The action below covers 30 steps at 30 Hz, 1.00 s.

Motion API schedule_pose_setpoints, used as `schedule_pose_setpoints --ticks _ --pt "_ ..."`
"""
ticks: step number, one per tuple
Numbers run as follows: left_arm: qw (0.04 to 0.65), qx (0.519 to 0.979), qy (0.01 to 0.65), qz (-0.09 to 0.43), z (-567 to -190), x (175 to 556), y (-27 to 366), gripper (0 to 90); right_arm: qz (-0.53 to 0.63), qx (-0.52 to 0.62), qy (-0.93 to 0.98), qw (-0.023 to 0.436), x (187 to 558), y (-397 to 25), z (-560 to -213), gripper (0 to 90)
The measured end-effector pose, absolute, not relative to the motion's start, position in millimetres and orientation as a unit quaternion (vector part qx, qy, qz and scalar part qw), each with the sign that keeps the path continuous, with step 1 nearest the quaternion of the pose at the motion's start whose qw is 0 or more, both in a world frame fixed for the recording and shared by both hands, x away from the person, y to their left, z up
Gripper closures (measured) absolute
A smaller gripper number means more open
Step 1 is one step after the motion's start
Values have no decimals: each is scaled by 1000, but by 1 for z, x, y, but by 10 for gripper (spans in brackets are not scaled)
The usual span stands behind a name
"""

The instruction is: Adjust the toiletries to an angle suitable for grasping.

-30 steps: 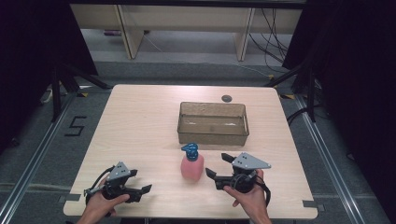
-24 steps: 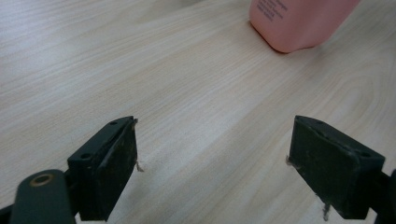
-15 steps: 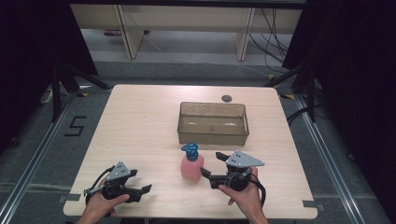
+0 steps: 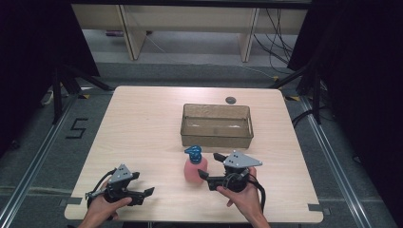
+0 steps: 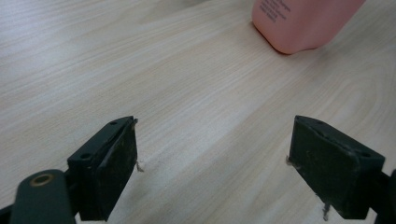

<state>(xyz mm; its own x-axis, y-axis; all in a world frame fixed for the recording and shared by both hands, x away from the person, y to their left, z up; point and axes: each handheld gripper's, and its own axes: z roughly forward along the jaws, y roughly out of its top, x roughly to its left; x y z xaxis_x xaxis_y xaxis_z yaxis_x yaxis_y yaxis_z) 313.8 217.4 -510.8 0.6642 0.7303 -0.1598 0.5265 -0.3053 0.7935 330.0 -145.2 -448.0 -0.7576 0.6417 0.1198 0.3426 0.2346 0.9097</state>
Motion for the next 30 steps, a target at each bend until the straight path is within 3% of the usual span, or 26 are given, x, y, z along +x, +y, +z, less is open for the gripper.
schedule_pose_setpoints --ticks 19,30 --pt "435 799 399 114 -510 315 216 148 531 285 783 153 336 -136 -446 209" --pt "442 799 393 111 -511 314 217 147 529 294 784 135 341 -125 -447 213"
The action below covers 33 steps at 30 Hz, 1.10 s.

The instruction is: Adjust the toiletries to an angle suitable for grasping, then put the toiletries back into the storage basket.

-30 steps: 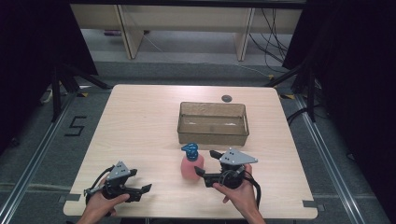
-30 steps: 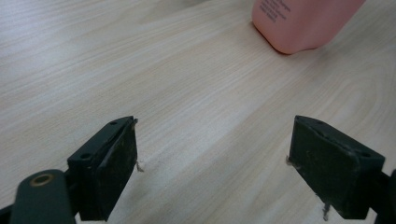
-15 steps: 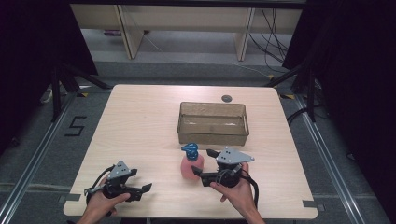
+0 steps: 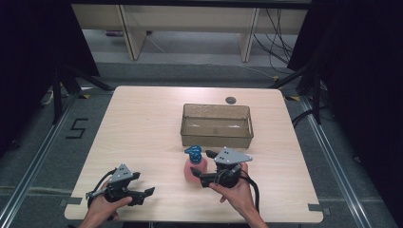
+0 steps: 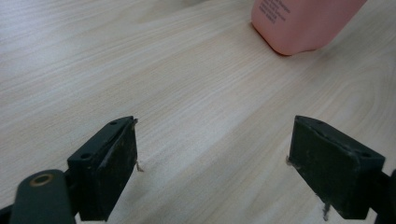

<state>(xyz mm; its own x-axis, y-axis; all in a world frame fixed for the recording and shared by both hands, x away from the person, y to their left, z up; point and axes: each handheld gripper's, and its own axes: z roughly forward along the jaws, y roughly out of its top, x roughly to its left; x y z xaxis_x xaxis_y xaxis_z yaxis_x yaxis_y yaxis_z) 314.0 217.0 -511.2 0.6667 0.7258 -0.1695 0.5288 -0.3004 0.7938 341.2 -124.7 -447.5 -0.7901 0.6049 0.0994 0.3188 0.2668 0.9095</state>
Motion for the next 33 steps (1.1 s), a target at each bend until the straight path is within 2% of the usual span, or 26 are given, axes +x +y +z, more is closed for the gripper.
schedule_pose_setpoints --ticks 6,7,9,19,22,24,26,33 --pt "440 800 393 111 -511 314 217 147 534 283 786 130 347 -119 -450 221" --pt "442 799 393 112 -511 314 217 147 531 282 785 146 348 -119 -449 223" --pt "441 799 393 112 -511 314 217 147 533 283 787 129 349 -117 -450 228" --pt "433 809 381 114 -509 312 218 147 535 272 788 136 356 -111 -450 269" --pt "444 802 383 111 -510 311 216 147 534 272 790 132 356 -110 -450 292" --pt "444 802 384 112 -511 310 215 147 535 269 788 147 358 -109 -450 305" --pt "443 803 383 114 -510 310 216 147 528 286 789 130 357 -108 -450 320" --pt "439 805 384 109 -509 310 215 147 525 281 792 136 364 -106 -453 392"
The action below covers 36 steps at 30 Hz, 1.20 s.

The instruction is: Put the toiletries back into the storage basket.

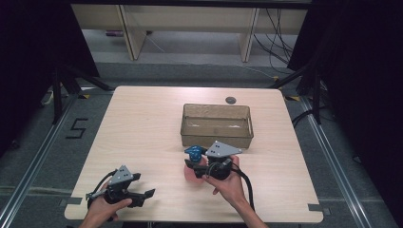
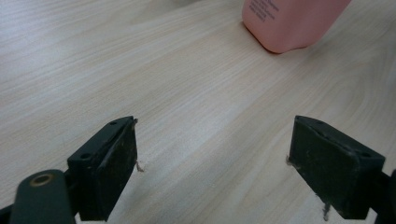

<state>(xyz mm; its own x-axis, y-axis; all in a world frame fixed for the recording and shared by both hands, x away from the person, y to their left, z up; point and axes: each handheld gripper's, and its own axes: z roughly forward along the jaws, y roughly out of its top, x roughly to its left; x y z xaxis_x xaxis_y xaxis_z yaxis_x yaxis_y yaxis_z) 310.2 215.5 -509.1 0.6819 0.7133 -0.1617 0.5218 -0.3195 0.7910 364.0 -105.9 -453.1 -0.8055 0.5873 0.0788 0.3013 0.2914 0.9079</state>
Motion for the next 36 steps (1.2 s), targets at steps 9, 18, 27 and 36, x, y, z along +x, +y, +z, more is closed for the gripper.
schedule_pose_setpoints --ticks 9,18,27,36 --pt "445 803 382 112 -509 310 215 147 524 276 795 131 368 -102 -457 489" --pt "439 806 379 114 -509 310 217 147 513 270 796 175 363 -99 -455 530" --pt "440 805 381 111 -509 310 217 147 507 278 797 172 361 -99 -451 532" --pt "441 804 382 111 -509 310 217 147 515 284 791 170 368 -106 -436 532"
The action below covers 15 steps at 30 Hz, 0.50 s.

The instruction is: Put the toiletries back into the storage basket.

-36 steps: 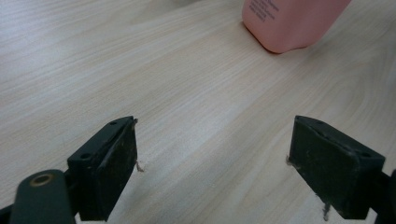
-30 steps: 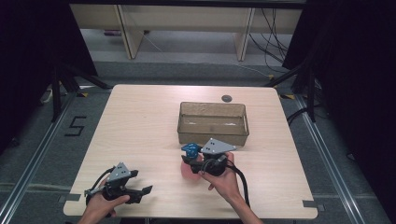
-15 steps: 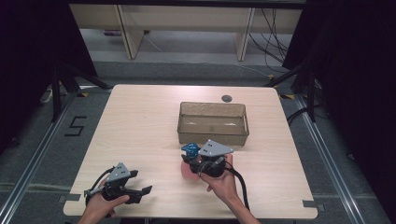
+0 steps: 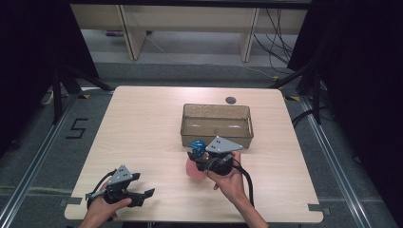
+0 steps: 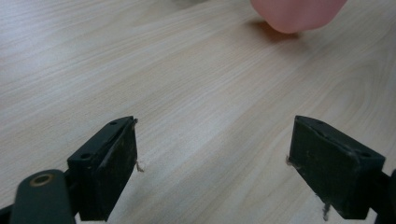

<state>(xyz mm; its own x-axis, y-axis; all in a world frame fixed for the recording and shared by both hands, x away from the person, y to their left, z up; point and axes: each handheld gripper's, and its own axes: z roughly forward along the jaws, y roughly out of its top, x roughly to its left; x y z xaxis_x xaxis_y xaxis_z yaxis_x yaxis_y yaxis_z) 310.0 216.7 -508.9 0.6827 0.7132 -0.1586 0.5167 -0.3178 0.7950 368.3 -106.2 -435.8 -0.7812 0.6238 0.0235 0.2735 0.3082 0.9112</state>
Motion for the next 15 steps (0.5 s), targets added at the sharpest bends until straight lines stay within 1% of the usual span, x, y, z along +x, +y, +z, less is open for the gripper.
schedule_pose_setpoints --ticks 3,6,7,8,11,13,15 --pt "443 803 383 112 -509 310 217 147 517 297 786 165 370 -108 -430 532" --pt "446 801 385 112 -510 310 217 147 515 290 787 174 374 -110 -423 532" --pt "440 804 384 111 -509 310 217 147 513 287 788 185 375 -111 -420 532" --pt "443 803 383 112 -509 310 217 147 515 289 787 180 376 -111 -419 532" --pt "441 804 384 111 -509 310 217 147 511 291 787 187 378 -113 -413 532" --pt "441 804 384 111 -509 310 217 147 512 298 785 180 381 -116 -408 532" --pt "446 801 385 111 -509 310 217 147 514 294 785 182 382 -116 -407 532"
